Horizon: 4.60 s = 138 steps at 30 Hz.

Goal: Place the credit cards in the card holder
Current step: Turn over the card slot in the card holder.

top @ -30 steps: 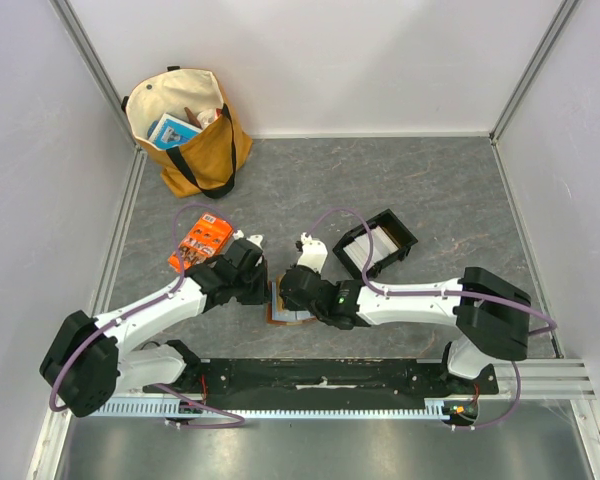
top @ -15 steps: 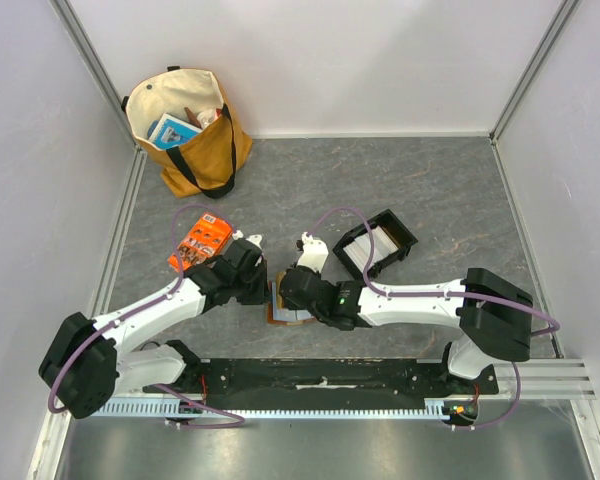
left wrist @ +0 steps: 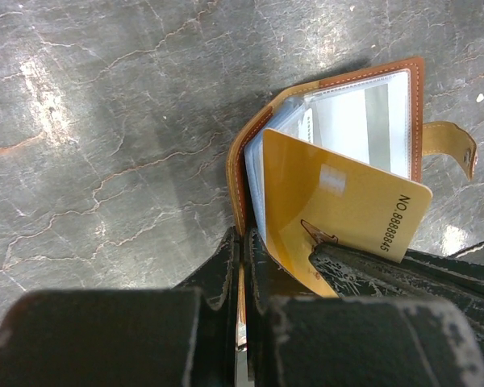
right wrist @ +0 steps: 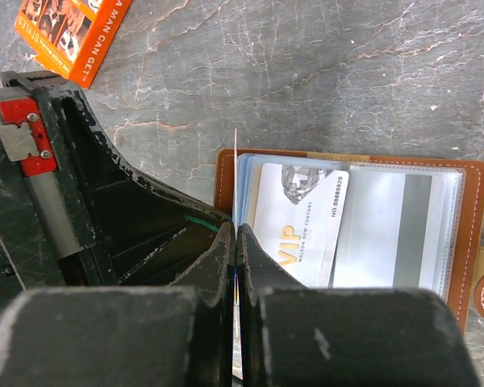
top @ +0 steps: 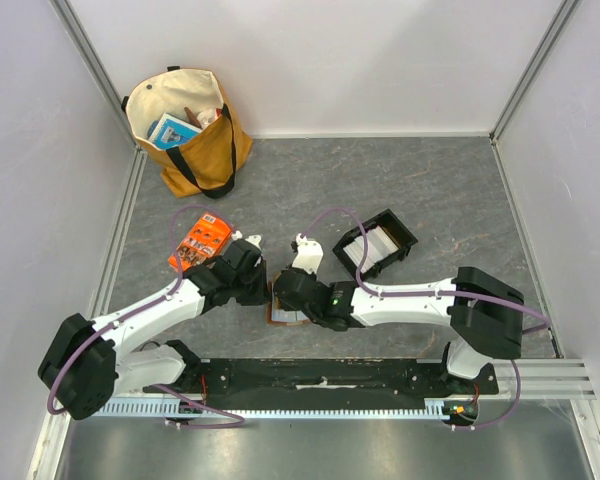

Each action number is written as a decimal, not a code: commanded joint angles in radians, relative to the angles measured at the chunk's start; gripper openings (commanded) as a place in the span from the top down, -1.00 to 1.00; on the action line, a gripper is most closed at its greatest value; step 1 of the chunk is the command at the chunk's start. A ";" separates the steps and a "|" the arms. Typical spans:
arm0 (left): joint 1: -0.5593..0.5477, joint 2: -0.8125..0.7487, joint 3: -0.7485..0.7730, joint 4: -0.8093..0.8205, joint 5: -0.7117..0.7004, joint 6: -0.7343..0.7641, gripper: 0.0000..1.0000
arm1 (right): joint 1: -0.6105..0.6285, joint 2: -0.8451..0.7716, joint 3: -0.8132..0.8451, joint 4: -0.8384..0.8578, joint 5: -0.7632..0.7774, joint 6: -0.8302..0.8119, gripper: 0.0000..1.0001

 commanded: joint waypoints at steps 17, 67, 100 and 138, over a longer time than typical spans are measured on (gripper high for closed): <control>-0.002 -0.031 0.006 0.028 0.025 -0.022 0.96 | 0.037 0.001 0.121 -0.174 0.130 -0.038 1.00; -0.001 -0.034 -0.007 0.022 0.007 -0.021 0.96 | 0.040 -0.069 0.085 -0.109 0.119 -0.088 1.00; -0.001 -0.047 -0.010 0.025 0.013 -0.024 0.96 | 0.037 0.009 0.121 -0.097 0.102 -0.069 1.00; -0.001 -0.102 0.014 0.012 0.046 -0.033 0.96 | 0.039 -0.016 0.151 -0.149 0.140 -0.061 1.00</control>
